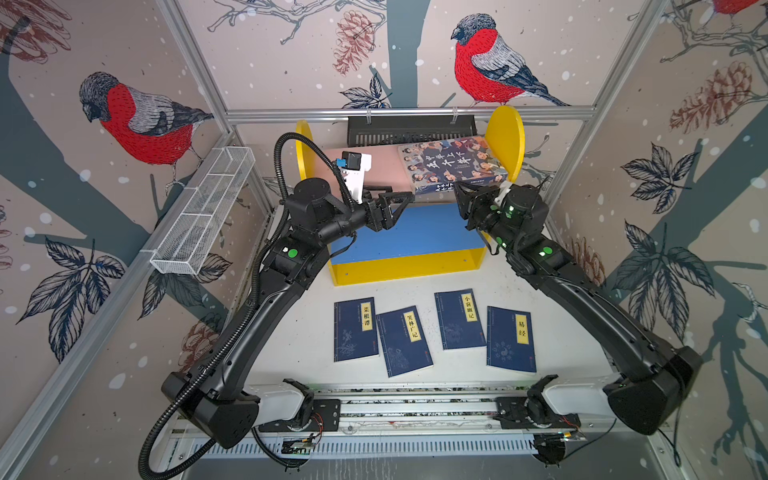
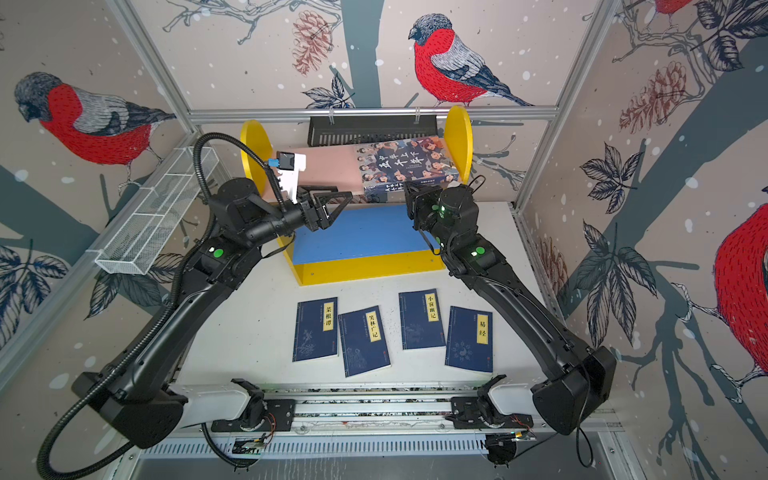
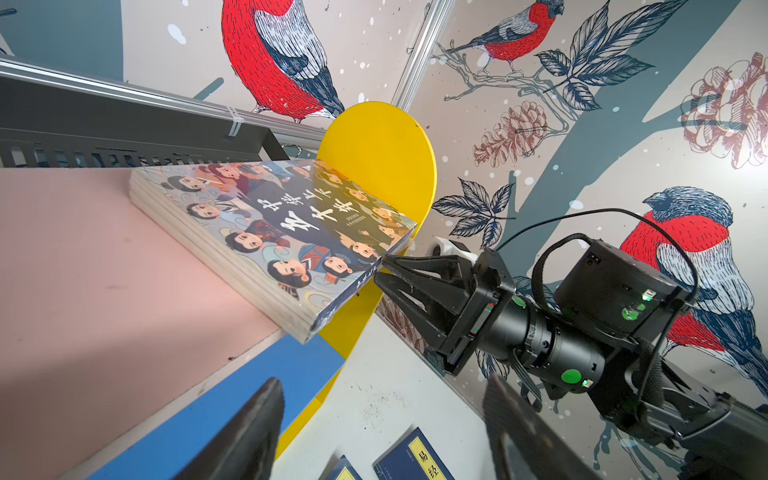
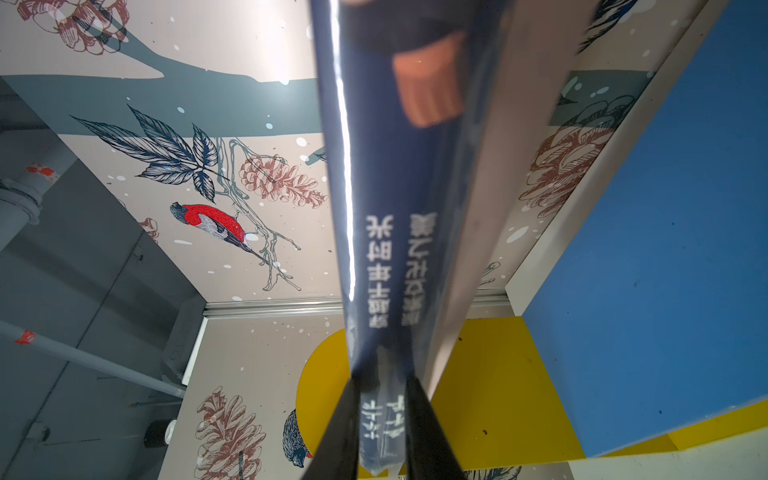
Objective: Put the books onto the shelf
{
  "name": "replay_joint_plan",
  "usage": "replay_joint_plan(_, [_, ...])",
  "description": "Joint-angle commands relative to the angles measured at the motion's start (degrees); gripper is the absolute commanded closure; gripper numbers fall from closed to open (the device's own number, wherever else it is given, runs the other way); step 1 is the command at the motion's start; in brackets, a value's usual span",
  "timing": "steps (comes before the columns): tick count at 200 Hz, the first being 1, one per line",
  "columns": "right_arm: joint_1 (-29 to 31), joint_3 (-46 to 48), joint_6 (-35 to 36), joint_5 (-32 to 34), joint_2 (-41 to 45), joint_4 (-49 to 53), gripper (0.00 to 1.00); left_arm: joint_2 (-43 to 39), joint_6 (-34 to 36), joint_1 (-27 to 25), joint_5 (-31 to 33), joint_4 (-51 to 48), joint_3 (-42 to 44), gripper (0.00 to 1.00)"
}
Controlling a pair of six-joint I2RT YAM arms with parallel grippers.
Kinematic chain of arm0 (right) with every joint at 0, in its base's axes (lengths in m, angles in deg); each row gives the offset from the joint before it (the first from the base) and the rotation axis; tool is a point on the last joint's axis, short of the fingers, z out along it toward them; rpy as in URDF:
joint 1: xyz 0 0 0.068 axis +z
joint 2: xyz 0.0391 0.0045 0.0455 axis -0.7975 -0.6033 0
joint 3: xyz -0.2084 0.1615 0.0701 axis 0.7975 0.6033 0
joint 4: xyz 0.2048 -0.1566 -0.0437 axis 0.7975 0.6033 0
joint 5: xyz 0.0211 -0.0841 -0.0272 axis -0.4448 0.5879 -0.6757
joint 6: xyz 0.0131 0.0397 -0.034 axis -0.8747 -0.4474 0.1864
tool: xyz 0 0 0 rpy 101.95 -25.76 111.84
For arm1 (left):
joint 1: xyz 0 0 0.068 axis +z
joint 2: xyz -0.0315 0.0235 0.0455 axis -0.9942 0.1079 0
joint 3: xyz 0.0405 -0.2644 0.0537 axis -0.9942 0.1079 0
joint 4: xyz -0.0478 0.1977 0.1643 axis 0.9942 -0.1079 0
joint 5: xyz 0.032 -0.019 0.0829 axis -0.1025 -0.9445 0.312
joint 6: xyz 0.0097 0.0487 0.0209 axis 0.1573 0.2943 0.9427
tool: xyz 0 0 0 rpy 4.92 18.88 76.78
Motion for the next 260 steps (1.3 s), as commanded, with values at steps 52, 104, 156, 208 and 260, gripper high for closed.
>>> replay_joint_plan(52, [0.25,-0.29,-0.18,-0.54,-0.19,-2.24,0.78,0.14,0.56,0.0,-0.19,2.0,-0.11,0.24])
replay_joint_plan(104, [0.07,-0.37,0.79,-0.63,0.21,-2.06,0.76,-0.12,3.8,0.0,1.08,1.01,-0.4,0.24])
replay_joint_plan(156, [0.7,0.34,0.8,-0.92,1.18,-2.65,0.76,-1.04,6.68,-0.01,2.45,-0.4,-0.39,0.24])
replay_joint_plan(208, [6.42,-0.54,2.11,0.84,0.21,-3.33,0.76,-2.88,7.92,0.0,4.0,-2.82,0.52,0.23])
replay_joint_plan(260, [9.84,-1.82,2.11,1.27,-3.08,-4.97,0.76,-3.7,5.58,0.41,6.72,-3.47,-0.18,0.22])
